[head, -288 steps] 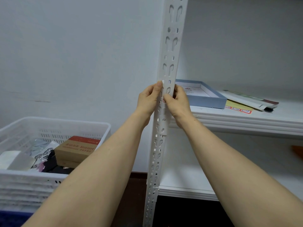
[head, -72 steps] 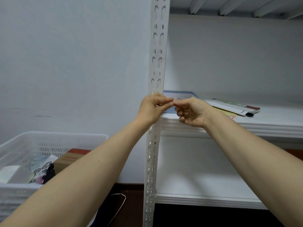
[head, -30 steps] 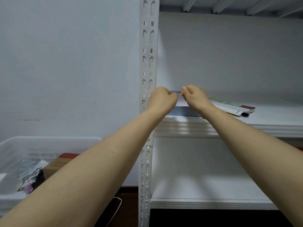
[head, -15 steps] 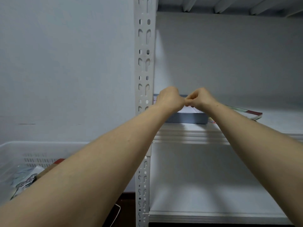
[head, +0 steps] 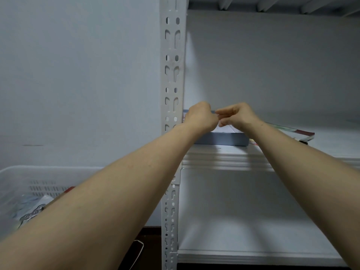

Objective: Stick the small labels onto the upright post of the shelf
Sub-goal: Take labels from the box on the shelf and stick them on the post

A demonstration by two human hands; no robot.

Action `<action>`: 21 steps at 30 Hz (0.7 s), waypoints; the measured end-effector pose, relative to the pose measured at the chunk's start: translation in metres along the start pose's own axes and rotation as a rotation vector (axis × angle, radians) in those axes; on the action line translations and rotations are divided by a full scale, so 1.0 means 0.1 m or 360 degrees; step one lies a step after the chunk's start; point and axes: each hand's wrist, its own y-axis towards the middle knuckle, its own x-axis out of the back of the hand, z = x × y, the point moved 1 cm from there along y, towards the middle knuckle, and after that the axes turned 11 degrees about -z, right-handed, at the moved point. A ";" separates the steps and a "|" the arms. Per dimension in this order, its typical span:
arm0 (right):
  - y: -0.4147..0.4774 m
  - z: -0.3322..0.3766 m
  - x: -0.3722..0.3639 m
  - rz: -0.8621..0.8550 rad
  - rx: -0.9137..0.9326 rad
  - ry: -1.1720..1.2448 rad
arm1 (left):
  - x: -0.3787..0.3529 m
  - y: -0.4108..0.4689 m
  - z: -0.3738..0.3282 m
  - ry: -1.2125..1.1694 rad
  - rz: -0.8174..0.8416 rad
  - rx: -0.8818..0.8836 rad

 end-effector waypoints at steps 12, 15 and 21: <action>-0.52 0.43 -0.21 -0.0034 0.0133 0.0321 | 0.20 -0.28 0.21 -0.0634 -0.0671 -0.0413; -0.69 0.48 -0.31 0.0067 -0.0045 0.0560 | 0.31 -0.38 0.34 -0.0661 -0.0881 -0.0485; -0.95 0.43 -0.52 0.0123 -0.0271 0.0605 | 0.42 -0.47 0.66 -0.0691 -0.1016 -0.0037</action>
